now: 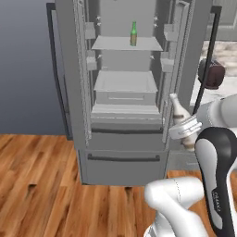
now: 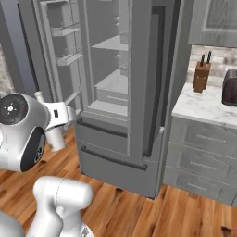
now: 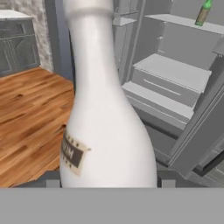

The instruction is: Place the beer and liquor on the top shelf of the fridge to keep them out of children's reach, and place the onion on lower shelves for easy access.

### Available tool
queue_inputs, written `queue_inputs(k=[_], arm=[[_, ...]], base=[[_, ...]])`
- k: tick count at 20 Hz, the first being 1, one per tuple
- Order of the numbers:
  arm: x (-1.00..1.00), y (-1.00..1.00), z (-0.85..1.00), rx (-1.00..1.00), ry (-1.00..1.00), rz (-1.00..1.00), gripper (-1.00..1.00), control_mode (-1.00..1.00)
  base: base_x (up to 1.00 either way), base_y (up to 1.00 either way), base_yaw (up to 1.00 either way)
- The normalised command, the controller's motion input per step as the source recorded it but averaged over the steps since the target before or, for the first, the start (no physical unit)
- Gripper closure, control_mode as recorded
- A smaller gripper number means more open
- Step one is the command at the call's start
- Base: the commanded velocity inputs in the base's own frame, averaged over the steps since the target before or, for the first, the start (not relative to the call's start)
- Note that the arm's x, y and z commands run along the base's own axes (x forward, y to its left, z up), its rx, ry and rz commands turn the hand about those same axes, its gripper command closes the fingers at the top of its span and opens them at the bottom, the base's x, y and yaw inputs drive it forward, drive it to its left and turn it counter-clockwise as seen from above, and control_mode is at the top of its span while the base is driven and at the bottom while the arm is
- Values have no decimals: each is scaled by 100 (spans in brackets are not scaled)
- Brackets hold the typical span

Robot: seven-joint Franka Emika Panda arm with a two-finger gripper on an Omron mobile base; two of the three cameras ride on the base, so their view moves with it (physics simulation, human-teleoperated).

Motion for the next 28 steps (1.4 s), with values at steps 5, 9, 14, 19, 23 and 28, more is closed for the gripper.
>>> queue_inputs(k=[5, 9, 14, 19, 23, 28], arm=[[0, 0, 0, 0, 0, 0, 100, 100], [0, 0, 0, 0, 0, 0, 100, 100], [0, 0, 0, 0, 0, 0, 100, 100], [0, 0, 0, 0, 0, 0, 100, 100], [0, 0, 0, 0, 0, 0, 100, 100], [0, 0, 0, 0, 0, 0, 100, 100]], base=[[56, 58, -34], [76, 81, -25], [99, 74, 7], [100, 33, 42], [100, 18, 46], [83, 5, 27]])
